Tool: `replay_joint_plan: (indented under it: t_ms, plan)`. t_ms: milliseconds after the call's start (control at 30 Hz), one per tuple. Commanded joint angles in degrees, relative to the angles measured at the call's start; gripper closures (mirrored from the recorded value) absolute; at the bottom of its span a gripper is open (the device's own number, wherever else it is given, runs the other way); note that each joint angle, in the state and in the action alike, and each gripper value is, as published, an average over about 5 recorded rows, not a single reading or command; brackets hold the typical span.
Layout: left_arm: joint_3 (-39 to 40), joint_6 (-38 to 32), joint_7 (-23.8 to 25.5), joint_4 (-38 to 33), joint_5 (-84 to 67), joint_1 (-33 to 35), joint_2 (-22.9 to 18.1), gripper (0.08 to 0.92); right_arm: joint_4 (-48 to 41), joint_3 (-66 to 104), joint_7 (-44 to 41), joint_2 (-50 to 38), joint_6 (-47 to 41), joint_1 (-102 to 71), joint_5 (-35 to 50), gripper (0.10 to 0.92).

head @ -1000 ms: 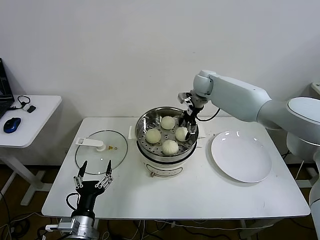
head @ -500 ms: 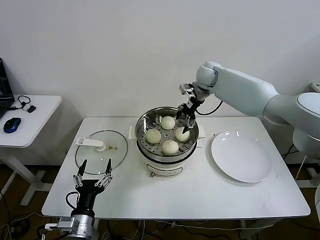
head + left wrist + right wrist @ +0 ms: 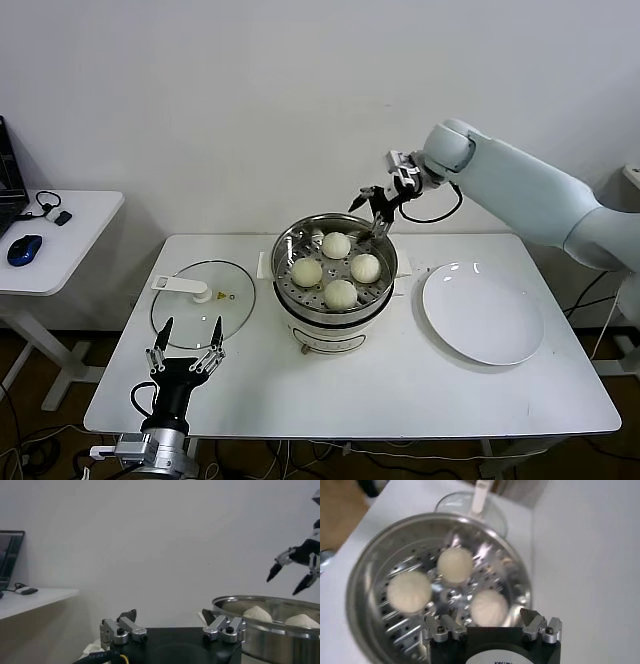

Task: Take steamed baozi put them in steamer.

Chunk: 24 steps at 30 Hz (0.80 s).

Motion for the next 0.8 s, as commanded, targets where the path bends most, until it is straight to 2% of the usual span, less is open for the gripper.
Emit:
replay_joint_plan:
  t_ms: [33, 300, 533, 800]
  plan:
    - [0.03, 0.23, -0.05, -0.37, 0.64, 0.2, -0.18, 0.177, 16.23, 31.78, 20.87, -11.35, 2.26, -22.26, -4.45, 0.203]
    - [0.02, 0.19, -0.18, -0.75, 1.61, 0.64, -0.44, 0.177, 29.36, 58.04, 35.06, -12.13, 8.56, -51.01, -8.2, 0.203]
    - [0.42, -0.08, -0.57, -0.92, 2.42, 0.85, -0.82, 0.177, 37.9, 76.92, 42.67, -5.39, 15.44, -74.17, -9.35, 0.203]
    - [0.69, -0.52, -1.24, -0.98, 2.75, 1.35, -0.93, 0.177, 43.23, 87.67, 49.96, 3.27, 24.53, -92.9, -8.47, 0.203]
